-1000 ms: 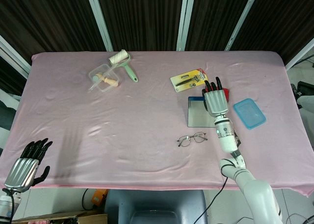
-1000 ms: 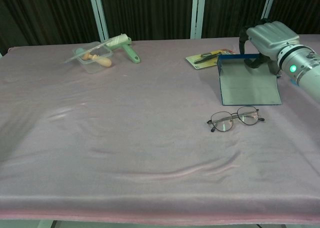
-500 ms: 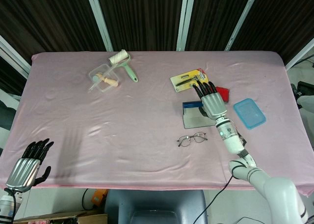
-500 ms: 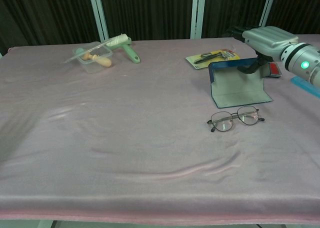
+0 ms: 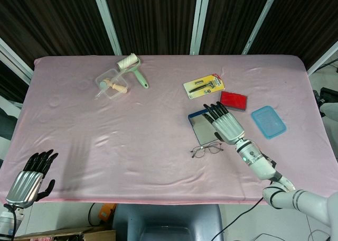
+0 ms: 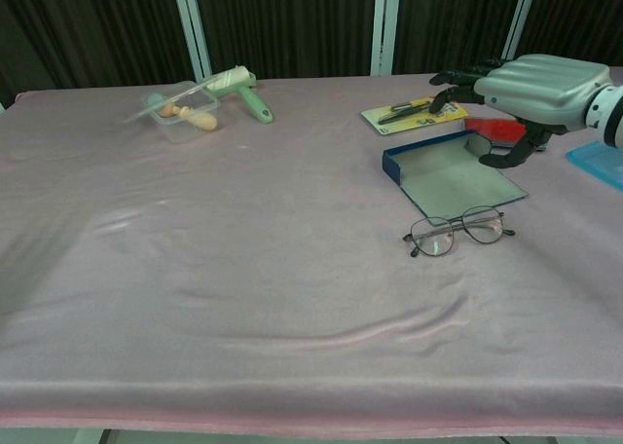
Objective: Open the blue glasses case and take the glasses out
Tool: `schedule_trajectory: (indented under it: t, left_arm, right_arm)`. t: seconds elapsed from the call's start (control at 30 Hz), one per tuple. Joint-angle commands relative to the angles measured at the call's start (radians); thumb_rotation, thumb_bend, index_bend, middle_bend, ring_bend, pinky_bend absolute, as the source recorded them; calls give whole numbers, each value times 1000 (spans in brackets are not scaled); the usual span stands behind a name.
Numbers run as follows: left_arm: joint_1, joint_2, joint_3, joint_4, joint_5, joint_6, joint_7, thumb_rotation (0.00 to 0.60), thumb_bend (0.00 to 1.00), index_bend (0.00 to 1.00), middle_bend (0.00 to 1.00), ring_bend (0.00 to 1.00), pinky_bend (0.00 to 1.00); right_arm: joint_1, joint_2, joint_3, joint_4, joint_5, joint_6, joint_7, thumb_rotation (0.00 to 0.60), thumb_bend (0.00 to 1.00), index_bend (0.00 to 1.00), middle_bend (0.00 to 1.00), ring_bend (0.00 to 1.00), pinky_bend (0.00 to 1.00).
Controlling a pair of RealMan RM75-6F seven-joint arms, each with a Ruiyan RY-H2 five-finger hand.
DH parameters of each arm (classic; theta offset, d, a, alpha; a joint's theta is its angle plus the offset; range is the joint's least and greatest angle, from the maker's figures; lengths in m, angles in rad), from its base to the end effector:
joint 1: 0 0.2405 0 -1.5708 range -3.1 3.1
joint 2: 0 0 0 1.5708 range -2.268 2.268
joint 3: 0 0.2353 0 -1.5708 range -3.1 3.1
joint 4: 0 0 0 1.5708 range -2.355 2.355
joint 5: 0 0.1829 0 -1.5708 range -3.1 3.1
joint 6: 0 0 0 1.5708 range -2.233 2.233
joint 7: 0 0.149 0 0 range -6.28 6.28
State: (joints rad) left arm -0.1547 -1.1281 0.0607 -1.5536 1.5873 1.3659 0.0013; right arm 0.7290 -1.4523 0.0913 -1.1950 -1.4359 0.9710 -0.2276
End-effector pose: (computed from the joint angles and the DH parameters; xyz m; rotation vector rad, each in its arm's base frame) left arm -0.2846 0.1786 0.1415 -1.6398 -0.9445 -0.8006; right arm -0.1830 -0.3558 0.0532 1.9658 -0.4962 0.7583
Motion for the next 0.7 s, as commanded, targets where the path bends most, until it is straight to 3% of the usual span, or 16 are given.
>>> schedule_trajectory:
  t: [0.03,0.23,0.7]
  left_arm:
    - [-2,-1,-2,2,-3,-4,-1,600,434,0,0,0,47]
    - [-5,-2,-2,3,-6,-10,0,600,436,0,0,0,47]
    - [-5,-1,-1,5,-6,-10,-4,600,435,0,0,0,47]
  right_arm:
    - [-4,44,-39,-51,-34,-34,74,600,462,465,92,90,0]
    - [-6,29,-71,-29,-58,-57,73,600,464,551,92,90,0]
    - [5,-77,-87,71,-77,-92,155,600,484,596,92,92,0]
